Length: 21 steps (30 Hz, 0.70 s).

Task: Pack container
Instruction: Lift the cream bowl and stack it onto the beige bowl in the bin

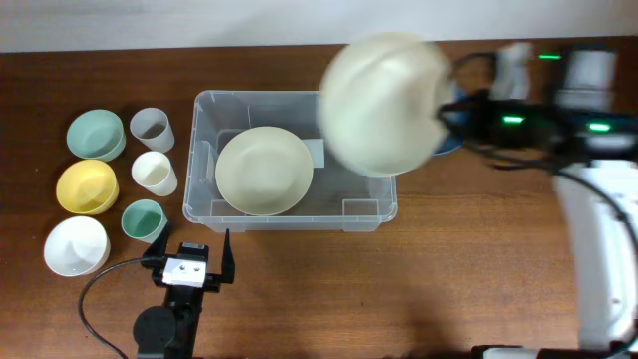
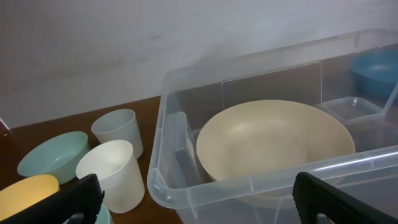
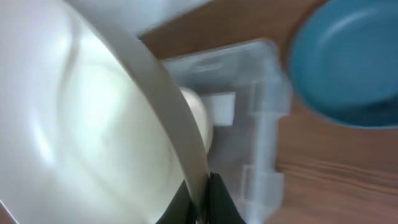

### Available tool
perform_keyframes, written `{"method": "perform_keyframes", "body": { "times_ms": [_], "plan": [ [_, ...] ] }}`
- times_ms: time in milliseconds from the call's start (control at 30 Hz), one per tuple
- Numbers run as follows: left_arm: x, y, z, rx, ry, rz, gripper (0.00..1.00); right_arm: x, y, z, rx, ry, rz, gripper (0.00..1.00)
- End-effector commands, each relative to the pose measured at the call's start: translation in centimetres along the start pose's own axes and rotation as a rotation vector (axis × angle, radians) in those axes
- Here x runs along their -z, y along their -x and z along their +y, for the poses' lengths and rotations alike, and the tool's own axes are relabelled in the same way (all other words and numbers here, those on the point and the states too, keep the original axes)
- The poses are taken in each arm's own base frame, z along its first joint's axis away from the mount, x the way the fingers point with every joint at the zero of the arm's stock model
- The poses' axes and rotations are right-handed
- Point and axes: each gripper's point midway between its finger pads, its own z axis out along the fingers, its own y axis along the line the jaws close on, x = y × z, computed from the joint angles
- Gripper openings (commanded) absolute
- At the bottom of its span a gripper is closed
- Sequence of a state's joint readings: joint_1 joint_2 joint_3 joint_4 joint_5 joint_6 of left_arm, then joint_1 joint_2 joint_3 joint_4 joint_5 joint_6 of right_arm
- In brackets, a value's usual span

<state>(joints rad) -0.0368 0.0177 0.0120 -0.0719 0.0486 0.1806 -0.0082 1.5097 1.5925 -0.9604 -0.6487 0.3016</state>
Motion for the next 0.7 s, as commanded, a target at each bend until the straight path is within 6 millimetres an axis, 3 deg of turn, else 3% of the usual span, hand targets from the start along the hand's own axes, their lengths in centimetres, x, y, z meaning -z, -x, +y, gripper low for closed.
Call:
{"method": "perform_keyframes", "body": {
  "times_ms": [0, 200, 267, 367, 500, 667],
  "plan": [
    [0.0, -0.2, 0.0, -0.015, -0.002, 0.007, 1.00, -4.9, -1.0, 1.2, -0.016, -0.155, 0.005, 0.04],
    [0.0, -0.2, 0.0, -0.015, -0.002, 0.007, 1.00, -13.2, -4.0, 3.2, -0.048, -0.181, 0.086, 0.04],
    [0.0, -0.2, 0.0, -0.015, -0.002, 0.007, 1.00, -16.7, -5.4, 3.2, -0.045, -0.171, 0.135, 0.04],
    [0.0, -0.2, 0.0, -0.015, -0.002, 0.007, 1.00, -19.9, -7.0, 2.7, -0.060, -0.170, 0.187, 0.04],
    [0.0, -0.2, 0.0, -0.015, -0.002, 0.007, 1.00, -23.5, -9.4, 2.2, -0.057, -0.159, 0.255, 0.04],
    [0.0, -0.2, 0.0, -0.015, -0.002, 0.007, 1.00, -24.9, -10.3, 1.6, -0.073, -0.174, 0.275, 0.04]
  ]
}}
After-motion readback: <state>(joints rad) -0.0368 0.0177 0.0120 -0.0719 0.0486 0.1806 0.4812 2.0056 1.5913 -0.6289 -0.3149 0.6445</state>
